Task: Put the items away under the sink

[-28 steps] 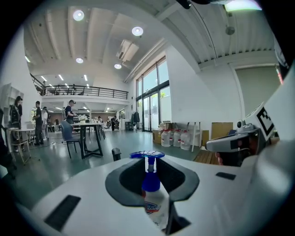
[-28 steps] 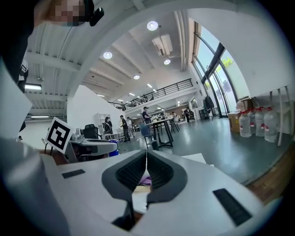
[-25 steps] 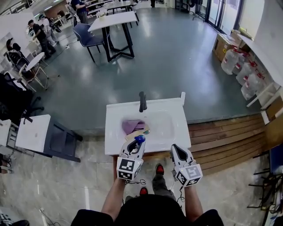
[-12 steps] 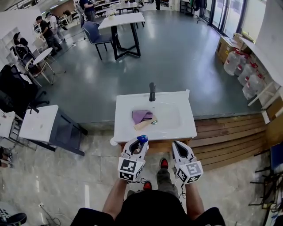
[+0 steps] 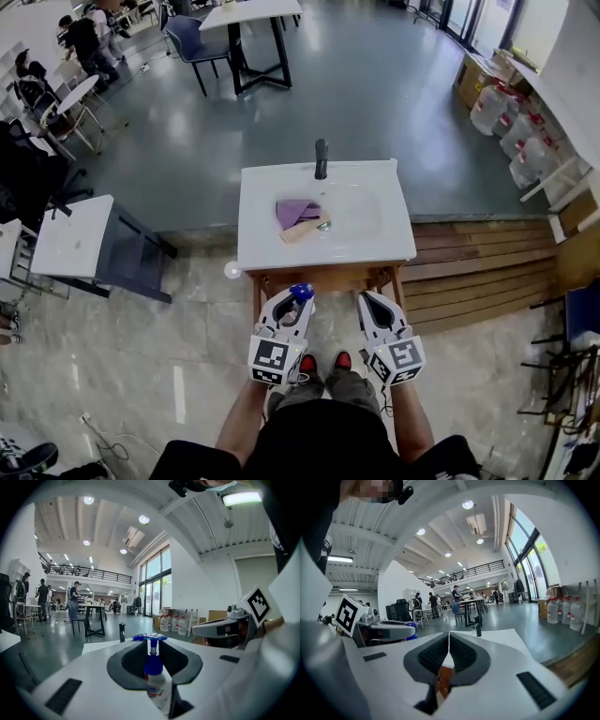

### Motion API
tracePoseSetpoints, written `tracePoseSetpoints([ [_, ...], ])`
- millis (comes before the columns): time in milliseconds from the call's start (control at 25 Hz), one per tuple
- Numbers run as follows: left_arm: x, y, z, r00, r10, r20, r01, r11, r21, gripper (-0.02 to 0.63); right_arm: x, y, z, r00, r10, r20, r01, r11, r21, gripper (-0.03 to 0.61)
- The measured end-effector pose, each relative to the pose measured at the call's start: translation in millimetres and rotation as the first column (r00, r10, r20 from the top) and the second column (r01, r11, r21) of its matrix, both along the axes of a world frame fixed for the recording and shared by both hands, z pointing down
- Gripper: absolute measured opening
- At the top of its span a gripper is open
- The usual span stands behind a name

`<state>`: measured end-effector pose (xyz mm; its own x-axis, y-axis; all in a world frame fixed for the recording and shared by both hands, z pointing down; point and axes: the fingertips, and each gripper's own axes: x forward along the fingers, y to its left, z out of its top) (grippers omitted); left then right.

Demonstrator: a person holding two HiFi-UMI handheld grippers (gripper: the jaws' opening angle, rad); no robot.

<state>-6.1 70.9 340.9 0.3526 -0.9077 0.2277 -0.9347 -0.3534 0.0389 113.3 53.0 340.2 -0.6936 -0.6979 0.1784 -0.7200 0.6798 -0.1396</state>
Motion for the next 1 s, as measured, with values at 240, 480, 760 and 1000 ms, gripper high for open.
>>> tracePoseSetpoints([
  [240, 16.3, 12.4, 25.4, 1.000, -0.015, -0.026, 0.014, 0.999, -0.030, 0.075, 4.5, 3.5, 27.9, 0.999, -0.040, -0.002, 0.039, 0.998, -0.058, 0.031],
  [480, 21.6, 11.9, 78.9, 0.995, -0.091, -0.031, 0.089, 0.994, -0.060, 0.075, 11.9, -2.2, 83.3, 0.995, -0.095, -0.007, 0.094, 0.989, -0.117, 0.031],
  [760, 25.0, 10.3, 166.3, 0.987, -0.157, -0.021, 0.154, 0.984, -0.090, 0.075, 19.7, -11.6, 175.1, 0.993, -0.119, 0.002, 0.118, 0.980, -0.161, 0.031],
  [1000, 14.0, -3.5, 235.0, 0.982, -0.188, -0.032, 0.184, 0.979, -0.086, 0.075, 9.7, -24.7, 254.8, 0.992, -0.125, 0.009, 0.125, 0.981, -0.150, 0.031],
])
